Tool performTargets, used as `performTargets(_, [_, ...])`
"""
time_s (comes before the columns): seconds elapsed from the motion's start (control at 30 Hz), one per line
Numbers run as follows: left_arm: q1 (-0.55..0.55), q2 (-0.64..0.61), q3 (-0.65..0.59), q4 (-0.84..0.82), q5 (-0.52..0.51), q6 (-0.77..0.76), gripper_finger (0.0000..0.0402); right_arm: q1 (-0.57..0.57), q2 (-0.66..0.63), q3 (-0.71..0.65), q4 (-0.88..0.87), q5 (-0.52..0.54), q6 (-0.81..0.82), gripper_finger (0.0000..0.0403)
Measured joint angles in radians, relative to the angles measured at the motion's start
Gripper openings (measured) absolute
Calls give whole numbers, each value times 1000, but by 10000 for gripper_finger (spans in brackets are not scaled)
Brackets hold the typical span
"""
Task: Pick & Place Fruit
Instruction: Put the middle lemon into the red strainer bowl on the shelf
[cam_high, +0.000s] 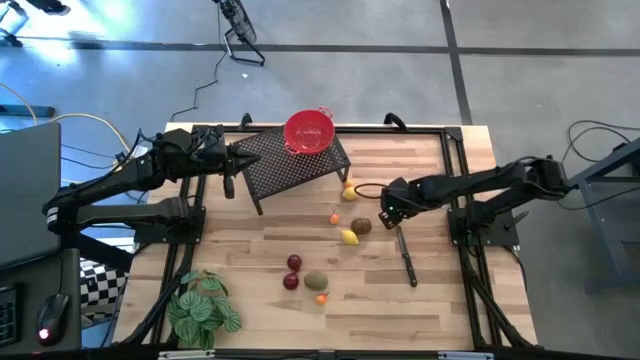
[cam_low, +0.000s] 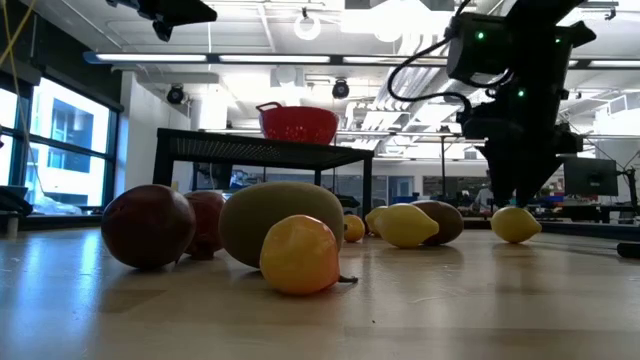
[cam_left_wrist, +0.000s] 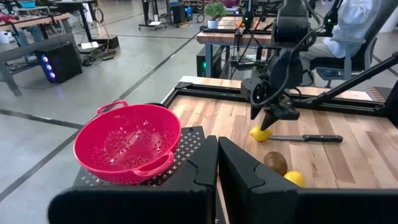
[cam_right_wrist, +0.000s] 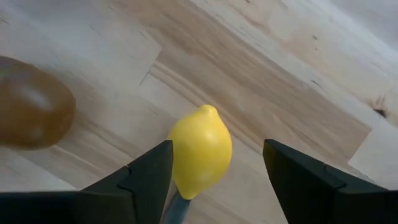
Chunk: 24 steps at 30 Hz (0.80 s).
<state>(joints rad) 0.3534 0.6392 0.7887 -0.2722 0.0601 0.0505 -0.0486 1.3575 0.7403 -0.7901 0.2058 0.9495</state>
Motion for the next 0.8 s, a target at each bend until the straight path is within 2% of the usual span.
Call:
performTargets(0.47, [0, 0, 0, 0, 0, -2, 9, 0, 90, -1, 64, -27, -10, 245])
performTargets(0.8, [0, 0, 0, 0, 0, -3, 9, 0, 91, -2, 69, -46, -4, 245])
